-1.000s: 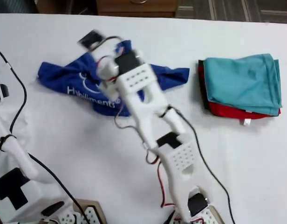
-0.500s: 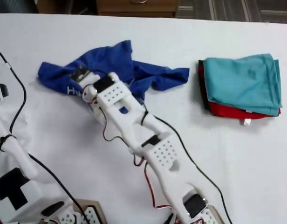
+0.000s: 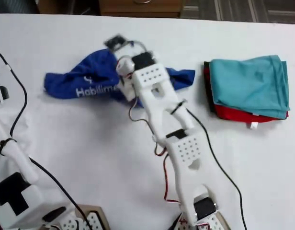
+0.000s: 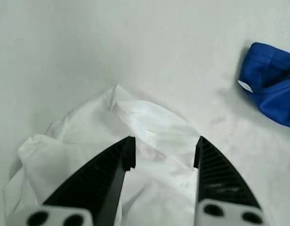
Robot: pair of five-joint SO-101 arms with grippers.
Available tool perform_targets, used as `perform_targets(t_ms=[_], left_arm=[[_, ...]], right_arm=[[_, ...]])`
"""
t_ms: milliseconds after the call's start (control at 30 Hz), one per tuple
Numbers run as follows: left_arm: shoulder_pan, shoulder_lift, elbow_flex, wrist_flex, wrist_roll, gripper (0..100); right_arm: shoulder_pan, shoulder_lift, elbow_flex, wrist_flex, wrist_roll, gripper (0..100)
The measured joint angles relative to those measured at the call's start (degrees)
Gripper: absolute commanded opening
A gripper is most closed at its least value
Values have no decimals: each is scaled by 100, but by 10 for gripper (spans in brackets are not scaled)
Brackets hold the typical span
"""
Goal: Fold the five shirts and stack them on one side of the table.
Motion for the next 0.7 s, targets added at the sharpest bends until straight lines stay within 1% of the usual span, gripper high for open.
perform_targets(t_ms=[67,133,267,367,500,567,633,700], left_arm=[[0,0,0,0,0,221],[9,0,0,0,0,221],[9,0,0,97,0,221],[202,0,0,343,0,221],[545,0,0,800,-70,221],[774,0,0,1020,-334,221],[1029,0,0,1257,-589,221],[1310,0,0,1512,-958,221]], right_arm=[[-26,-325,-185,281,185,19],[0,-686,-202,334,325,19],[35,-1556,325,334,598,19],[18,-2365,1231,334,659,19],[53,-3727,2866,334,747,19],[141,-4431,3727,290,958,19],[334,-5073,4510,35,1169,19],[695,-5618,5231,-334,1345,19]])
